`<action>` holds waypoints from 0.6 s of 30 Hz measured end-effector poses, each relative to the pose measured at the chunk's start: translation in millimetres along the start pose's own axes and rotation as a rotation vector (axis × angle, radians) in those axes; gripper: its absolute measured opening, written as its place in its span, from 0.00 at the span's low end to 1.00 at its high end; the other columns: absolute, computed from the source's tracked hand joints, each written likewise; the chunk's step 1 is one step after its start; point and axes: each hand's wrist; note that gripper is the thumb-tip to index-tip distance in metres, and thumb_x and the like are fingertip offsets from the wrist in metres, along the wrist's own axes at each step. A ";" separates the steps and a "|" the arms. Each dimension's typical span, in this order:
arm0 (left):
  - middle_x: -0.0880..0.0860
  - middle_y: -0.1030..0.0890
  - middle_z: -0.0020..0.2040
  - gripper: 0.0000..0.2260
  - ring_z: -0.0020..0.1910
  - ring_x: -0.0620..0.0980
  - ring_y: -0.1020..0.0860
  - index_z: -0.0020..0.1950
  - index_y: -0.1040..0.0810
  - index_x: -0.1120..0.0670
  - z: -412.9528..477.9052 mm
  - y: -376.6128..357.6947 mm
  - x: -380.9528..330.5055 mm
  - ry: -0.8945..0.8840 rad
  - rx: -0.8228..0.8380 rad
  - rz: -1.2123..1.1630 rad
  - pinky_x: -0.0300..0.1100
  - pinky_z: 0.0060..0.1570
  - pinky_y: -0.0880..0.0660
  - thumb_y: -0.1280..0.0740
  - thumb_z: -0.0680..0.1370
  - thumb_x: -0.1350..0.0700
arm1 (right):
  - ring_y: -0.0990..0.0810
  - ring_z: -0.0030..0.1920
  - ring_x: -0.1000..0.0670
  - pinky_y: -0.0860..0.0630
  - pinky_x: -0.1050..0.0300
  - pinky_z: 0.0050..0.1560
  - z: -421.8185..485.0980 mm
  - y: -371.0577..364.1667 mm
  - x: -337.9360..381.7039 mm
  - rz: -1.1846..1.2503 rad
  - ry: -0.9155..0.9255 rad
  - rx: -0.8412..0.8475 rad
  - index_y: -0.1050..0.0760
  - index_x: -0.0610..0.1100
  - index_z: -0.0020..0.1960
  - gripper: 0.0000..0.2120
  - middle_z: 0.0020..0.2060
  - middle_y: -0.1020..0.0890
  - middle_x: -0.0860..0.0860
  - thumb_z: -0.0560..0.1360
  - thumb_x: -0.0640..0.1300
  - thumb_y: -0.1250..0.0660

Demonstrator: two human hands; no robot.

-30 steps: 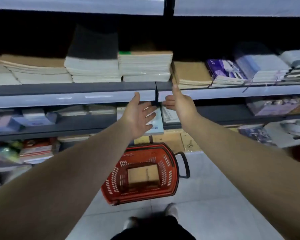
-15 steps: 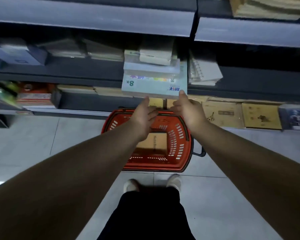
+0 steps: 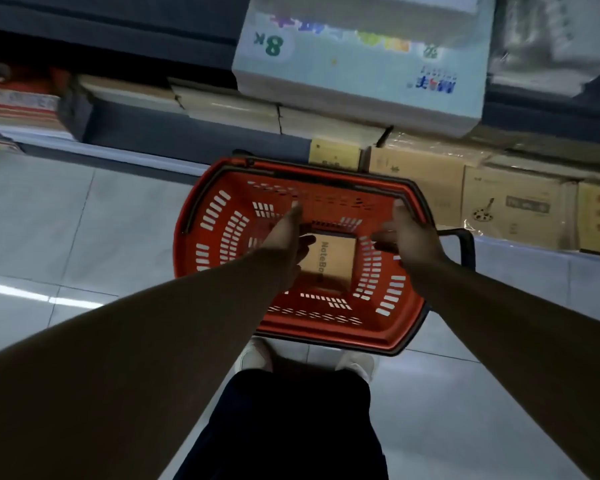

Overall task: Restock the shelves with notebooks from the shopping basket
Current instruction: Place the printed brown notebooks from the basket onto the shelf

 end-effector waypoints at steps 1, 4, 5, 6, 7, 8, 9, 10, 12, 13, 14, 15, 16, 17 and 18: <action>0.54 0.27 0.69 0.26 0.70 0.55 0.32 0.70 0.30 0.54 10.3 1.7 6.4 0.008 -0.016 -0.018 0.53 0.69 0.42 0.46 0.81 0.38 | 0.18 0.48 0.48 0.27 0.53 0.46 10.3 -5.9 -8.3 -0.014 -0.017 0.004 0.21 0.43 0.52 0.26 0.50 0.16 0.44 0.80 0.62 0.47; 0.56 0.28 0.70 0.25 0.69 0.55 0.31 0.74 0.34 0.54 41.3 10.2 22.6 0.029 -0.070 -0.064 0.50 0.65 0.38 0.45 0.82 0.40 | 0.19 0.46 0.49 0.33 0.54 0.48 37.7 -26.9 -30.9 -0.047 -0.070 0.031 0.22 0.41 0.57 0.27 0.49 0.16 0.44 0.81 0.61 0.47; 0.56 0.29 0.71 0.26 0.70 0.55 0.31 0.74 0.35 0.54 51.6 13.4 27.1 0.046 -0.071 -0.071 0.50 0.65 0.38 0.45 0.82 0.40 | 0.19 0.47 0.49 0.34 0.54 0.49 46.1 -33.6 -37.6 -0.053 -0.081 0.037 0.22 0.40 0.58 0.27 0.49 0.16 0.44 0.81 0.61 0.47; 0.56 0.30 0.72 0.27 0.71 0.55 0.32 0.75 0.36 0.54 61.7 16.6 31.4 0.067 -0.067 -0.077 0.51 0.66 0.39 0.45 0.81 0.39 | 0.19 0.48 0.48 0.34 0.54 0.48 53.8 -40.1 -43.7 -0.064 -0.085 0.051 0.23 0.40 0.58 0.26 0.50 0.16 0.44 0.81 0.60 0.47; 0.56 0.31 0.73 0.29 0.72 0.55 0.34 0.75 0.36 0.54 73.3 20.5 36.0 0.088 -0.058 -0.088 0.52 0.68 0.40 0.45 0.80 0.37 | 0.20 0.48 0.48 0.33 0.55 0.44 61.9 -46.6 -50.0 -0.079 -0.087 0.070 0.23 0.39 0.59 0.26 0.50 0.16 0.44 0.81 0.59 0.47; 0.57 0.33 0.74 0.31 0.73 0.55 0.36 0.76 0.37 0.54 84.5 24.1 40.0 0.107 -0.044 -0.101 0.54 0.70 0.43 0.46 0.80 0.36 | 0.19 0.49 0.48 0.34 0.58 0.40 70.4 -52.9 -56.4 -0.094 -0.088 0.081 0.23 0.39 0.60 0.26 0.51 0.16 0.44 0.81 0.59 0.47; 0.57 0.35 0.75 0.33 0.75 0.55 0.38 0.76 0.37 0.54 95.7 27.9 44.1 0.127 -0.032 -0.117 0.55 0.72 0.46 0.47 0.79 0.34 | 0.19 0.50 0.48 0.35 0.61 0.38 78.5 -58.1 -63.0 -0.108 -0.088 0.088 0.23 0.39 0.60 0.26 0.51 0.16 0.44 0.81 0.59 0.47; 0.57 0.37 0.76 0.34 0.76 0.55 0.41 0.77 0.38 0.54 106.4 31.3 48.2 0.147 -0.027 -0.127 0.57 0.72 0.48 0.47 0.79 0.33 | 0.19 0.52 0.47 0.35 0.62 0.38 86.7 -63.5 -69.8 -0.124 -0.087 0.095 0.23 0.39 0.60 0.26 0.51 0.16 0.44 0.81 0.59 0.47; 0.57 0.39 0.77 0.34 0.77 0.55 0.43 0.77 0.39 0.53 126.7 39.4 56.1 0.161 -0.035 -0.145 0.58 0.73 0.51 0.49 0.78 0.33 | 0.19 0.53 0.46 0.32 0.60 0.41 101.2 -73.5 -84.2 -0.147 -0.090 0.115 0.23 0.39 0.60 0.26 0.52 0.17 0.44 0.81 0.59 0.46; 0.56 0.40 0.78 0.34 0.77 0.55 0.44 0.78 0.40 0.53 135.7 42.6 60.5 0.161 -0.038 -0.154 0.58 0.73 0.51 0.49 0.79 0.33 | 0.19 0.53 0.46 0.30 0.58 0.43 108.2 -77.4 -92.5 -0.157 -0.091 0.128 0.24 0.39 0.60 0.26 0.52 0.17 0.44 0.81 0.59 0.46; 0.56 0.41 0.78 0.33 0.77 0.55 0.44 0.78 0.41 0.52 144.2 45.5 65.0 0.159 -0.048 -0.158 0.57 0.73 0.51 0.50 0.79 0.33 | 0.20 0.53 0.47 0.30 0.57 0.46 114.6 -81.0 -101.3 -0.167 -0.090 0.139 0.24 0.39 0.61 0.26 0.53 0.17 0.45 0.81 0.60 0.46; 0.55 0.41 0.78 0.32 0.77 0.55 0.44 0.78 0.42 0.52 154.1 49.1 70.2 0.155 -0.063 -0.150 0.56 0.73 0.49 0.50 0.80 0.34 | 0.20 0.53 0.47 0.29 0.56 0.48 121.4 -83.5 -109.9 -0.181 -0.094 0.144 0.24 0.40 0.60 0.26 0.53 0.18 0.45 0.81 0.60 0.46; 0.56 0.40 0.78 0.31 0.77 0.55 0.43 0.78 0.41 0.52 163.9 52.1 74.5 0.141 -0.092 -0.120 0.54 0.73 0.48 0.50 0.80 0.35 | 0.20 0.53 0.47 0.28 0.54 0.50 127.5 -85.3 -117.6 -0.193 -0.099 0.141 0.23 0.40 0.58 0.26 0.53 0.18 0.45 0.80 0.61 0.46; 0.56 0.39 0.78 0.31 0.76 0.56 0.42 0.78 0.41 0.54 174.5 55.9 79.4 0.127 -0.121 -0.089 0.53 0.73 0.47 0.50 0.81 0.37 | 0.20 0.53 0.47 0.28 0.52 0.53 134.9 -87.2 -125.7 -0.205 -0.103 0.130 0.23 0.41 0.56 0.25 0.53 0.18 0.45 0.80 0.61 0.46; 0.57 0.40 0.78 0.31 0.77 0.57 0.42 0.78 0.41 0.55 183.7 59.3 83.6 0.126 -0.149 -0.064 0.54 0.74 0.46 0.50 0.82 0.38 | 0.20 0.54 0.46 0.28 0.51 0.55 142.3 -88.9 -133.6 -0.224 -0.107 0.118 0.23 0.41 0.55 0.25 0.54 0.18 0.45 0.80 0.61 0.46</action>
Point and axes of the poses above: each hand's wrist, its own z-axis towards the middle knuckle, its own y-axis out of the back of the hand, x = y × z
